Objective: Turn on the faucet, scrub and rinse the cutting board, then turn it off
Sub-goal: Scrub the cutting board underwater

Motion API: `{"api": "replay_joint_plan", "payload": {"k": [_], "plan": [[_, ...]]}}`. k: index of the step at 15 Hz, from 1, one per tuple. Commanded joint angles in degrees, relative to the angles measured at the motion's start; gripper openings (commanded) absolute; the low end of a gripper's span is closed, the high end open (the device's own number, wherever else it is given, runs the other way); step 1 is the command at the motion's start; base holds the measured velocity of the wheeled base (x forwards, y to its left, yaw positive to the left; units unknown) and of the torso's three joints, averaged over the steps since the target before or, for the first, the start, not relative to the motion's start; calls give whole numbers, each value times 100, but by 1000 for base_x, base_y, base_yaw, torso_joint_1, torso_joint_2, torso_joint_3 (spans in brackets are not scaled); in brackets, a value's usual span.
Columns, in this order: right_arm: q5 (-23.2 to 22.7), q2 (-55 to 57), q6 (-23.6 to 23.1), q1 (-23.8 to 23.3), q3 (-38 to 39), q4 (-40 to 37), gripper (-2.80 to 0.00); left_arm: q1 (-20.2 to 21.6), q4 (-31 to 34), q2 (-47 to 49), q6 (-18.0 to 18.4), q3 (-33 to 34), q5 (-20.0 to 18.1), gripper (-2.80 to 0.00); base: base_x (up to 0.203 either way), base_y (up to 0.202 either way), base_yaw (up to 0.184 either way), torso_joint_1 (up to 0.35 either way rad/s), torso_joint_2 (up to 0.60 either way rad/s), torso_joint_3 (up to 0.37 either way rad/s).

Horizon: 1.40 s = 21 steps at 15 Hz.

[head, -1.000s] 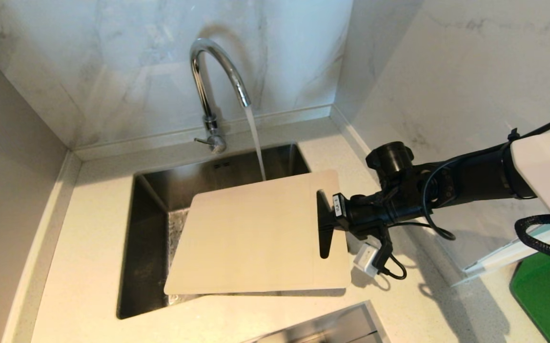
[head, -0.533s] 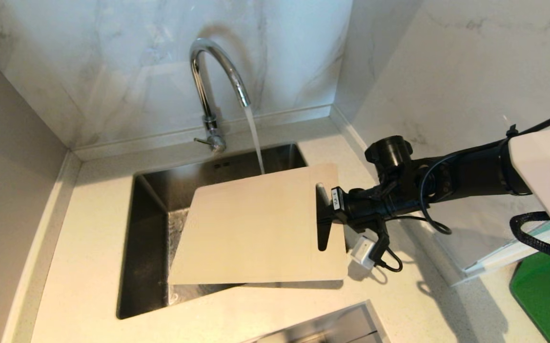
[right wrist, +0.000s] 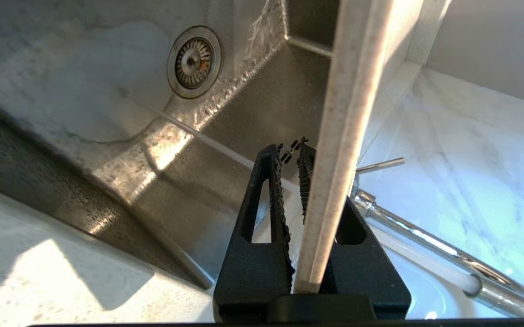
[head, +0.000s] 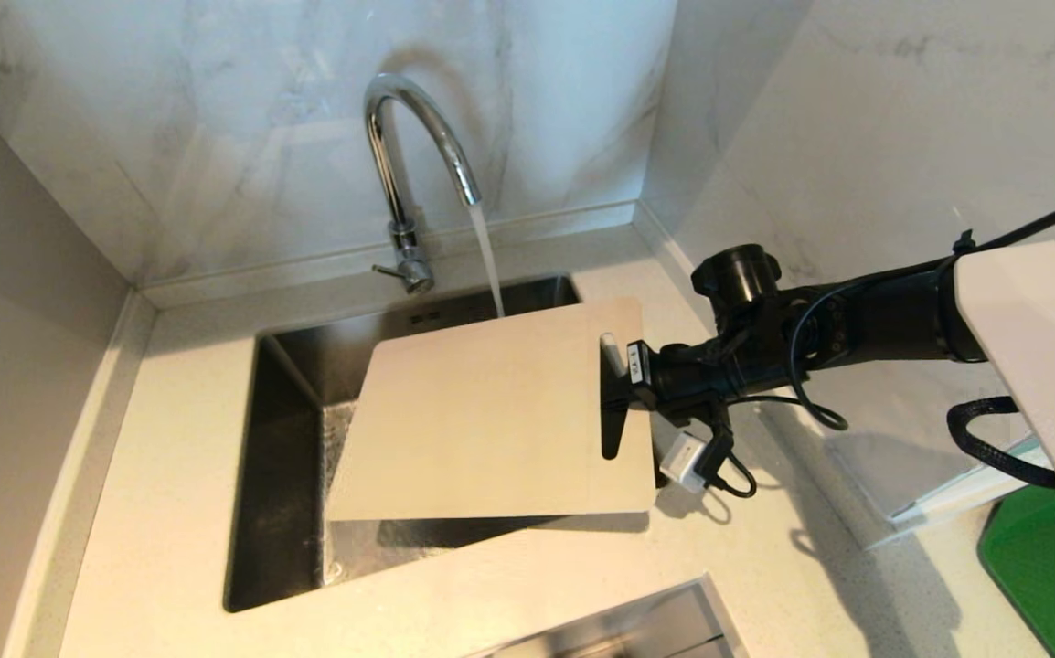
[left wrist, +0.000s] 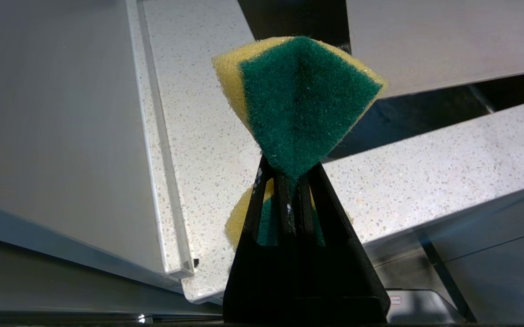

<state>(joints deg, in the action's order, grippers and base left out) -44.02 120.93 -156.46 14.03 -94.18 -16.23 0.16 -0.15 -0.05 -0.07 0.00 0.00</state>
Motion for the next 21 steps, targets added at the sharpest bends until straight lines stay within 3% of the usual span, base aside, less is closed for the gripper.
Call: {"api": "replay_joint_plan", "payload": {"k": [1,21], "plan": [[-28,204,-89,3,-356,-107,-280,2,-2,-4,-1,0,0,-280,0,0,0,0,0,0],[129,845,-89,-41,-1609,-481,-280,2,-2,-4,-1,0,0,-280,0,0,0,0,0,0]]}}
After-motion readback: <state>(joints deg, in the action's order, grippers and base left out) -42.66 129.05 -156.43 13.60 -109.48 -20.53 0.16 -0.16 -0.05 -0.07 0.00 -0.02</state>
